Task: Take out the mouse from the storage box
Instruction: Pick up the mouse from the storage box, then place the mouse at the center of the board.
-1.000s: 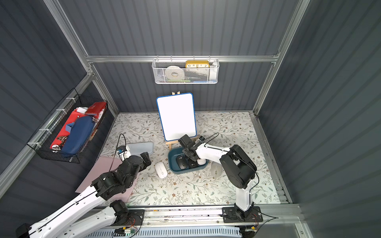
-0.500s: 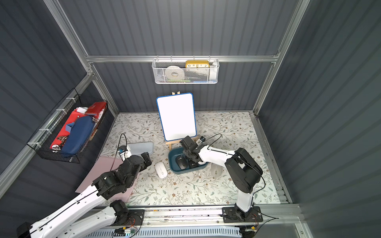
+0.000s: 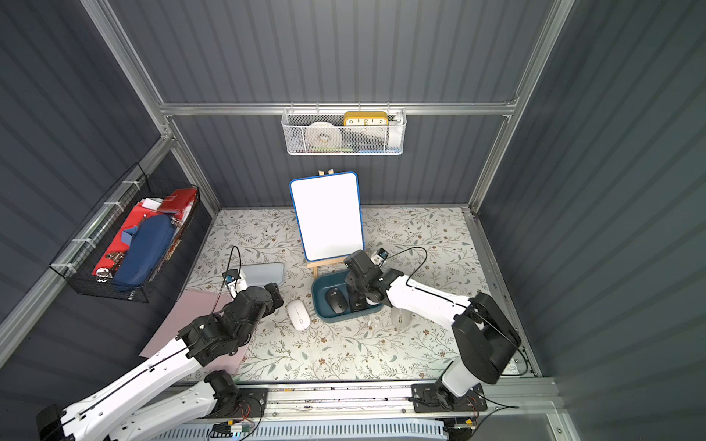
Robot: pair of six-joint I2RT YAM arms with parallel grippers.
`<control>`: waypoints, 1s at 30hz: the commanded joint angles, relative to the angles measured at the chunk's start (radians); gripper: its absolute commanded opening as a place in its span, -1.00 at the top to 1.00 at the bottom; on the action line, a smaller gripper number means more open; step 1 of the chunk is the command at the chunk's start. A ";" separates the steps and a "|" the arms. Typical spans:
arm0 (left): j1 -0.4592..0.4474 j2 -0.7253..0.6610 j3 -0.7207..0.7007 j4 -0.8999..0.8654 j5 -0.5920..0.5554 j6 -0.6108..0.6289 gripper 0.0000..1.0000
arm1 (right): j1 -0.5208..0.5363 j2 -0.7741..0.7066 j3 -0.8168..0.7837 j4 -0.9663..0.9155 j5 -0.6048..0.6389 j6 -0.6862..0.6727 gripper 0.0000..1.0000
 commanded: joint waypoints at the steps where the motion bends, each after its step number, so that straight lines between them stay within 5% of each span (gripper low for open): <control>1: 0.002 0.005 0.014 0.003 0.002 0.011 -0.99 | -0.042 -0.084 -0.047 -0.019 -0.030 -0.057 0.39; 16: 0.002 0.106 0.061 0.062 0.041 0.018 -0.99 | -0.338 -0.363 -0.228 -0.057 -0.132 -0.152 0.40; 30: 0.002 0.144 0.078 0.114 0.086 0.020 -0.99 | -0.563 -0.128 -0.315 0.207 -0.406 -0.186 0.43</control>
